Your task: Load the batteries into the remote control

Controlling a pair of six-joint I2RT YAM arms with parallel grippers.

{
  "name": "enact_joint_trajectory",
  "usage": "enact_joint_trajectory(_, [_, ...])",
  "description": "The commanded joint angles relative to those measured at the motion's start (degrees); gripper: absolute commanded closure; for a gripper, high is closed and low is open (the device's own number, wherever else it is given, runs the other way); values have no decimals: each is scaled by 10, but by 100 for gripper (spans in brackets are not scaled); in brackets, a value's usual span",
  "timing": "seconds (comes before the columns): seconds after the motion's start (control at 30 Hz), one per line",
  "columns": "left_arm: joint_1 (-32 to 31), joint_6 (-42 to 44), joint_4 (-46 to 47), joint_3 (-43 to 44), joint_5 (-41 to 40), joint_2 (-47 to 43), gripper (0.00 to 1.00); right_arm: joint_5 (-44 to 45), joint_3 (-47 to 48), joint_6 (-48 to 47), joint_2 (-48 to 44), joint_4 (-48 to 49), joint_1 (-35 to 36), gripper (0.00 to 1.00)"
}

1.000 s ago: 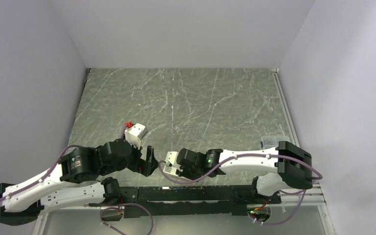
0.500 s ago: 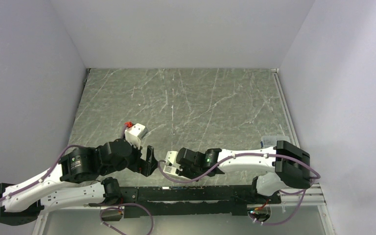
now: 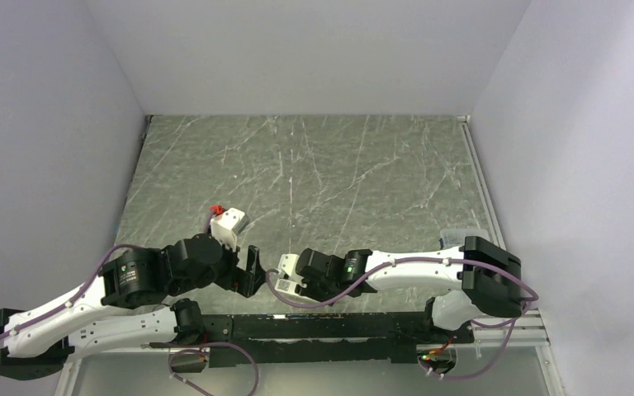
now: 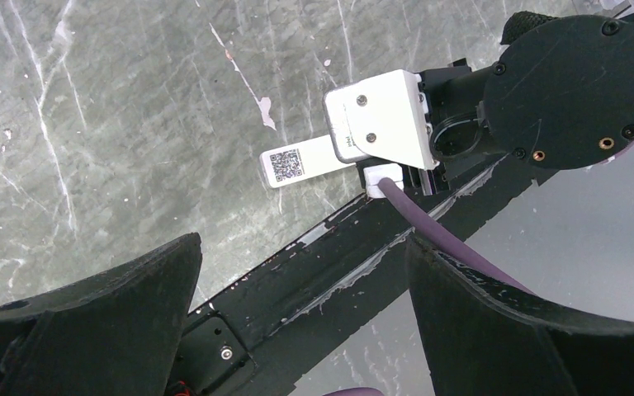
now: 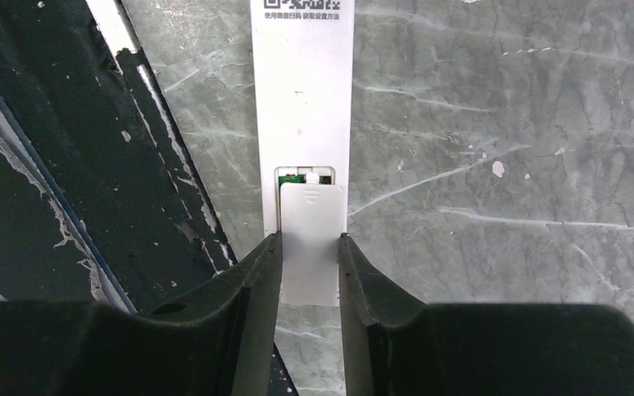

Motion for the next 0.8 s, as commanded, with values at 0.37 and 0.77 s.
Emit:
enact_joint_trajectory(0.37, [-4,-2,13,1,-10,1,1,-9,26,-6,4,-2,-3,63])
enact_joint_trajectory(0.77, [-3,-2,14,1,-10,2,1,-1,22,17,-36,7,-4,62])
